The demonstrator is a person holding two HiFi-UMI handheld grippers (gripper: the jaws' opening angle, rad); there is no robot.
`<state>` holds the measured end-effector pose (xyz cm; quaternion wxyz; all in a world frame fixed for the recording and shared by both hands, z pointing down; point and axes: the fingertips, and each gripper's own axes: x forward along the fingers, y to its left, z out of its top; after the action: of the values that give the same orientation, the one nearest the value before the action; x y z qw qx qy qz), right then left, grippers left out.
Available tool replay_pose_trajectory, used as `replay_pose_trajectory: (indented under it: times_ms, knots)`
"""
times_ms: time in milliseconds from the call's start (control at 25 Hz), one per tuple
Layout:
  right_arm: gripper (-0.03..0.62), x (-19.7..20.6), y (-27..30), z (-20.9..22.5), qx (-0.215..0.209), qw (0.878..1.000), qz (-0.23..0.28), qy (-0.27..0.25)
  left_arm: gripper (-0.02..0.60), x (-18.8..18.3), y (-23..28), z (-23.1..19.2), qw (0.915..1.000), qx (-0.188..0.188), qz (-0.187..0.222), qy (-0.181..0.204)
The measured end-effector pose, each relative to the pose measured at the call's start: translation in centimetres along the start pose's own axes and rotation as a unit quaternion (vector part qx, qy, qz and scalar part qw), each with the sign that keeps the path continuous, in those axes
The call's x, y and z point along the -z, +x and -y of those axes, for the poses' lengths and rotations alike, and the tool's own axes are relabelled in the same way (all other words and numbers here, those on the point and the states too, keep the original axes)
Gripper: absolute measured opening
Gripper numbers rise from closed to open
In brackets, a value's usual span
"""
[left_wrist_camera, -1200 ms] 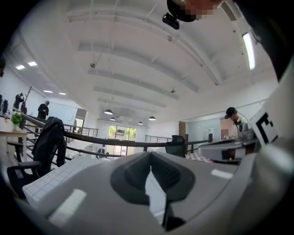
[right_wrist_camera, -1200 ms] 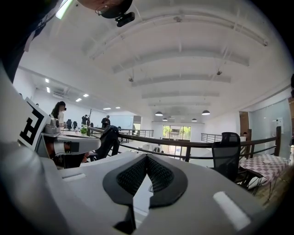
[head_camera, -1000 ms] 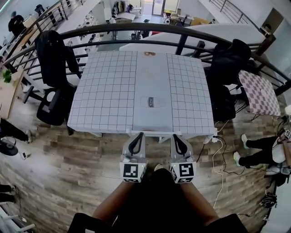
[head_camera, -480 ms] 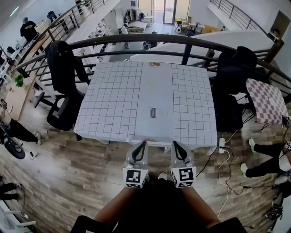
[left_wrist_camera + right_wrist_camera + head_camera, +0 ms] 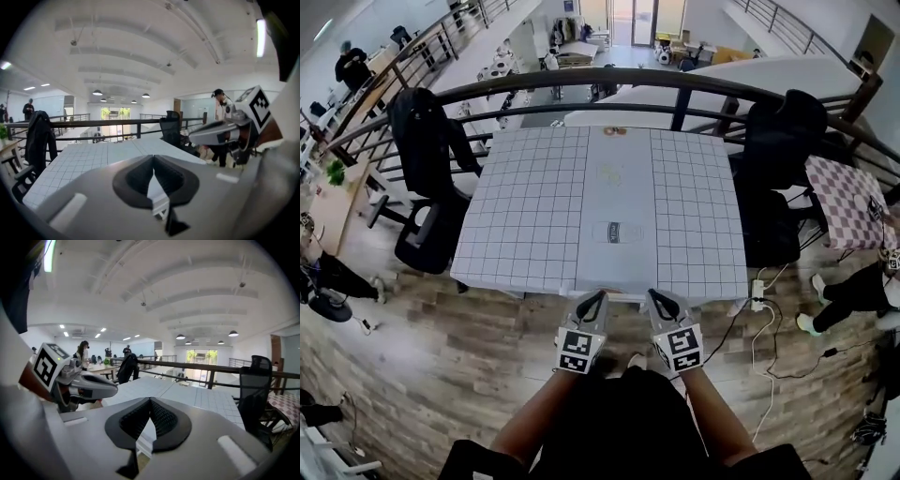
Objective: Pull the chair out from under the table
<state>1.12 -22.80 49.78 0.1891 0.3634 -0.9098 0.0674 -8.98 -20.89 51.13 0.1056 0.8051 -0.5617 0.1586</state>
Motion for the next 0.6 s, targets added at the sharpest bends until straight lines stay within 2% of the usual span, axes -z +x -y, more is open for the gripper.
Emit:
replay_pose_trajectory:
  times_ms: [120, 200, 320, 440, 480, 520, 600]
  knots:
    - [-0.003, 3.9, 3.4, -0.2, -0.061, 0.994, -0.069, -0.066, 0.011, 2.4, 3.2, -0.8, 0.9971, 0.031, -0.037, 0.059]
    - [-0.004, 5.7, 5.4, -0.5, -0.075, 0.984, -0.101, -0.123, 0.034, 3.8, 4.5, -2.1, 0.9939, 0.049, -0.052, 0.085]
    - [-0.004, 8.5, 6.5, 0.0, -0.089, 0.97, -0.133, -0.186, 0.041, 6.4, 6.5, -1.7, 0.9848, 0.093, -0.095, 0.111]
    - [-0.003, 10.9, 7.7, 0.9, -0.107, 0.953, -0.176, -0.22, 0.075, 9.0, 8.1, -0.7, 0.9642, 0.154, -0.158, 0.147]
    - [0.012, 11.9, 8.0, 0.9, -0.118, 0.948, -0.197, -0.221, 0.091, 10.0, 8.4, -0.5, 0.9551, 0.176, -0.179, 0.158]
    - [0.072, 12.7, 8.4, 0.9, -0.131, 0.942, -0.214, -0.221, 0.106, 10.9, 8.7, -0.3, 0.9459, 0.193, -0.199, 0.169]
    - [0.088, 14.0, 9.0, 0.7, -0.149, 0.933, -0.236, -0.227, 0.125, 12.6, 9.3, -0.4, 0.9292, 0.214, -0.229, 0.195]
